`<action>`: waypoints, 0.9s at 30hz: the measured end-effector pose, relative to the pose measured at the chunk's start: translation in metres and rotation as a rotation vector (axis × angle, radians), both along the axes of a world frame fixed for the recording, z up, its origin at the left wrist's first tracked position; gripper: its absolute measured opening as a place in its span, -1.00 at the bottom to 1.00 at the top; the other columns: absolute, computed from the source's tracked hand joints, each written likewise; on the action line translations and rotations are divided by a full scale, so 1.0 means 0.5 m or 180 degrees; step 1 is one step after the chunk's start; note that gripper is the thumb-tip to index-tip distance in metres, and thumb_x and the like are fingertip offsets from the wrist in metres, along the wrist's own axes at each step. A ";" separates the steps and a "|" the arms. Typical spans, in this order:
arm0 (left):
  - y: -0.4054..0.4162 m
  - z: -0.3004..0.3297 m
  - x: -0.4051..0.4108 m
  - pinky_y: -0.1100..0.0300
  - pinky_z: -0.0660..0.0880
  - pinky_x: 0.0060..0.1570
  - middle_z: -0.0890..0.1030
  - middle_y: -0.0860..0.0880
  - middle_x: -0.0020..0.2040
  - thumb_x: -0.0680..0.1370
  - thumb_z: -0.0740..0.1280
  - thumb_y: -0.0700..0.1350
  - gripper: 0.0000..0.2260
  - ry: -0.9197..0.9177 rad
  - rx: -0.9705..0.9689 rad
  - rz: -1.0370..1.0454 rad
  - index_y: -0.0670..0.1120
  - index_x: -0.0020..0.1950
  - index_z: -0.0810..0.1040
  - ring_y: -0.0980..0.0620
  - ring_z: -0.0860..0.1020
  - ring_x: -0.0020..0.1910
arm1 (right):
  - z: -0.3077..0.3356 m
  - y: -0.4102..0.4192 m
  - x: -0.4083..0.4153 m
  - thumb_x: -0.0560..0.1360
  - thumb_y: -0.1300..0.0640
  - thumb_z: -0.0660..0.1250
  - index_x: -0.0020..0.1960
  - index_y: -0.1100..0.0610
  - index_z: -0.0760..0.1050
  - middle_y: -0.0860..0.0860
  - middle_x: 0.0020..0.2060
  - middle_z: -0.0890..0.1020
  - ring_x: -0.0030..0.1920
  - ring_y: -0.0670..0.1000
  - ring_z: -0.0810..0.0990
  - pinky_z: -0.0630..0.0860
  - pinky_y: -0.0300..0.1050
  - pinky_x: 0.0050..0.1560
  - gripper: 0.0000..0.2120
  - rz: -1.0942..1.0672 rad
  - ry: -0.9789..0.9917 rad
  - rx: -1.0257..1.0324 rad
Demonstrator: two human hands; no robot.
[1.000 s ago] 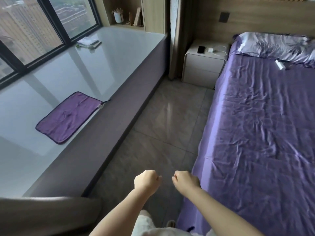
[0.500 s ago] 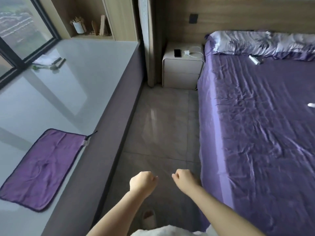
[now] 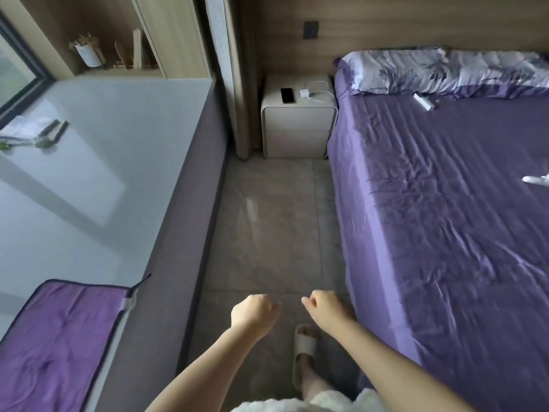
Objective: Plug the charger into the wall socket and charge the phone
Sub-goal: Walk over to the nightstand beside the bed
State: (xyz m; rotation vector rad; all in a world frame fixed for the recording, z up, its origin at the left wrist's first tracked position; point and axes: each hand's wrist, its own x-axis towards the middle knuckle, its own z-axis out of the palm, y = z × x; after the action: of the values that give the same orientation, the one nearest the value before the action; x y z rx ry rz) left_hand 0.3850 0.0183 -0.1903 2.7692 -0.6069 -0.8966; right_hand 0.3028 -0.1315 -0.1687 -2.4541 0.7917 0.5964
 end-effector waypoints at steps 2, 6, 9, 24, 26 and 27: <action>-0.040 0.003 0.037 0.16 0.40 -0.25 0.67 -0.03 -0.13 0.48 0.06 0.13 -0.66 0.0037 -0.0002 0.0051 -0.05 -0.24 0.49 -0.10 0.61 -0.12 | -0.004 -0.035 0.039 0.55 -0.12 0.08 -0.41 0.07 0.20 0.03 -0.30 0.47 -0.27 0.11 0.41 0.32 -0.11 -0.25 -0.57 0.0014 0.0004 0.0054; -0.111 0.010 0.123 0.17 0.41 -0.23 0.67 -0.02 -0.09 0.47 0.07 0.15 -0.64 -0.0027 -0.0013 0.0184 -0.06 -0.19 0.53 -0.10 0.62 -0.08 | -0.002 -0.117 0.127 0.55 -0.13 0.07 -0.42 0.06 0.18 0.07 -0.29 0.49 -0.24 0.13 0.45 0.32 -0.11 -0.23 -0.57 0.0087 -0.0040 0.0059; -0.167 0.023 0.187 0.16 0.40 -0.23 0.67 -0.02 -0.11 0.48 0.09 0.16 -0.64 -0.0138 -0.0035 0.0300 -0.05 -0.18 0.55 -0.10 0.62 -0.09 | -0.002 -0.181 0.197 0.55 -0.13 0.07 -0.40 0.08 0.21 0.14 -0.14 0.64 -0.16 0.17 0.54 0.33 -0.12 -0.21 -0.58 0.0179 -0.0072 0.0001; -0.373 0.036 0.477 0.18 0.40 -0.24 0.68 -0.05 -0.10 0.50 0.10 0.21 -0.57 0.0000 -0.0078 0.0438 -0.09 -0.16 0.58 -0.10 0.63 -0.08 | -0.004 -0.374 0.478 0.55 -0.16 0.07 -0.35 0.08 0.29 0.03 -0.30 0.51 -0.28 0.11 0.46 0.33 -0.12 -0.26 -0.59 -0.0014 -0.0109 0.0043; -0.396 0.035 0.536 0.17 0.43 -0.21 0.69 -0.05 -0.09 0.51 0.11 0.21 -0.56 0.0022 -0.0069 0.0389 -0.10 -0.13 0.59 -0.10 0.64 -0.07 | 0.000 -0.394 0.528 0.55 -0.16 0.07 -0.33 0.09 0.31 0.04 -0.28 0.51 -0.26 0.12 0.45 0.33 -0.11 -0.26 -0.60 -0.0118 -0.0108 0.0023; -0.408 0.038 0.568 0.17 0.44 -0.20 0.69 -0.05 -0.08 0.50 0.12 0.22 -0.56 0.0037 -0.0073 0.0374 -0.09 -0.12 0.60 -0.10 0.64 -0.06 | 0.005 -0.404 0.555 0.54 -0.16 0.07 -0.30 0.09 0.33 0.04 -0.27 0.52 -0.25 0.12 0.46 0.33 -0.11 -0.25 -0.61 -0.0172 -0.0105 0.0012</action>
State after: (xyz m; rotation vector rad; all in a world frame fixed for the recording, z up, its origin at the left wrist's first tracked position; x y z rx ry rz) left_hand 0.6690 -0.1859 -0.1714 2.7445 -0.4445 -0.8743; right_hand 0.5805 -0.3337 -0.1660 -2.4246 0.8399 0.5356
